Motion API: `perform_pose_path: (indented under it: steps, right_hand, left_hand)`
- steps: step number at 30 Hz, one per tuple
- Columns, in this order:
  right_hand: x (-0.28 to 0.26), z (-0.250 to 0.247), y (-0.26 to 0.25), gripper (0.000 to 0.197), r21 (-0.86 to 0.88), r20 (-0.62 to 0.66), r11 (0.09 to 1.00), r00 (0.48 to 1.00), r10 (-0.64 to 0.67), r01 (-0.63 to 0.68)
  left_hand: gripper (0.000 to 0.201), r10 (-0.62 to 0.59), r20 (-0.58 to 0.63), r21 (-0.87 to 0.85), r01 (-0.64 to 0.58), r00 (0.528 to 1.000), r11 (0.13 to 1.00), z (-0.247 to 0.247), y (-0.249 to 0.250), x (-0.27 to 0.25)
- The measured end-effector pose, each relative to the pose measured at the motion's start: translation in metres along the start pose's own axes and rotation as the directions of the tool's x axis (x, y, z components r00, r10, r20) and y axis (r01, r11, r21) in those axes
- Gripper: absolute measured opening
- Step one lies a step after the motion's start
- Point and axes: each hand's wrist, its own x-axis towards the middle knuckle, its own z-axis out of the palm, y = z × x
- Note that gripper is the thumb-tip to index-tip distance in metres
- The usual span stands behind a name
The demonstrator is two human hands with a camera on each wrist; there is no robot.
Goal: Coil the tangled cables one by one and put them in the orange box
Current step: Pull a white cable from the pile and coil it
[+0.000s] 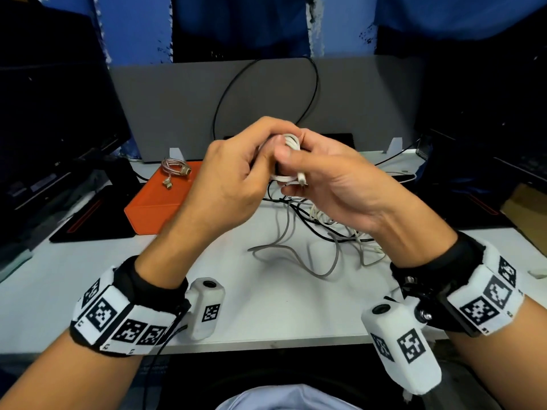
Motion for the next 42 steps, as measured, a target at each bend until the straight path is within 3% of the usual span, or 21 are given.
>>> perform_pose_path:
  steps: [4, 8, 14, 16, 18, 21, 27, 31, 34, 39, 42]
  right_hand:
    - [-0.002, -0.004, -0.003, 0.020, -0.340, -0.057, 0.938, 0.994, -0.094, 0.069]
    - [-0.007, -0.012, -0.012, 0.017, -0.585, 0.013, 0.806, 0.995, -0.103, 0.091]
    - [-0.011, -0.023, -0.024, 0.023, -0.718, 0.019, 0.682, 0.983, -0.183, 0.141]
    - [-0.010, -0.022, -0.022, 0.026, -0.784, -0.018, 0.607, 0.973, -0.232, 0.130]
    - [-0.009, -0.023, -0.022, 0.028, -0.809, -0.052, 0.578, 0.965, -0.256, 0.110]
    - [-0.009, -0.027, -0.023, 0.031, -0.812, -0.069, 0.578, 0.971, -0.230, 0.079]
    - [-0.009, -0.025, -0.023, 0.027, -0.764, -0.093, 0.642, 0.973, -0.213, 0.068]
    - [-0.004, -0.030, -0.019, 0.026, -0.733, -0.084, 0.673, 0.969, -0.230, 0.096]
    - [-0.002, -0.033, -0.016, 0.025, -0.659, -0.051, 0.744, 0.979, -0.195, 0.114]
    - [0.000, -0.032, -0.013, 0.025, -0.570, -0.075, 0.812, 0.975, -0.208, 0.129]
    - [0.000, -0.030, -0.014, 0.023, -0.583, -0.095, 0.797, 0.961, -0.262, 0.159]
  left_hand:
    - [0.023, -0.047, -0.034, 0.016, 0.047, 0.998, 0.999, -0.002, -0.007, 0.002]
    - [0.023, -0.054, -0.022, 0.056, 0.055, 0.998, 0.997, -0.009, -0.009, 0.005]
    - [0.024, -0.164, 0.089, -0.162, 0.177, 0.982, 0.971, -0.012, -0.007, 0.010]
    - [0.024, -0.158, 0.172, -0.163, 0.186, 0.972, 0.969, -0.016, -0.008, 0.009]
    - [0.040, -0.150, 0.280, -0.118, 0.189, 0.948, 0.975, -0.021, -0.012, 0.009]
    - [0.058, -0.158, 0.319, -0.024, 0.175, 0.934, 0.984, -0.023, -0.020, 0.010]
    - [0.053, -0.137, 0.130, -0.088, 0.149, 0.982, 0.985, -0.013, -0.026, 0.009]
    - [0.068, -0.181, 0.317, -0.263, 0.269, 0.931, 0.927, -0.023, -0.018, 0.009]
    - [0.060, -0.173, 0.415, -0.307, 0.316, 0.893, 0.898, -0.029, -0.017, 0.009]
    - [0.056, -0.152, 0.293, -0.256, 0.231, 0.944, 0.939, -0.023, -0.018, 0.010]
    - [0.044, -0.169, 0.294, -0.322, 0.264, 0.941, 0.909, -0.021, -0.022, 0.011]
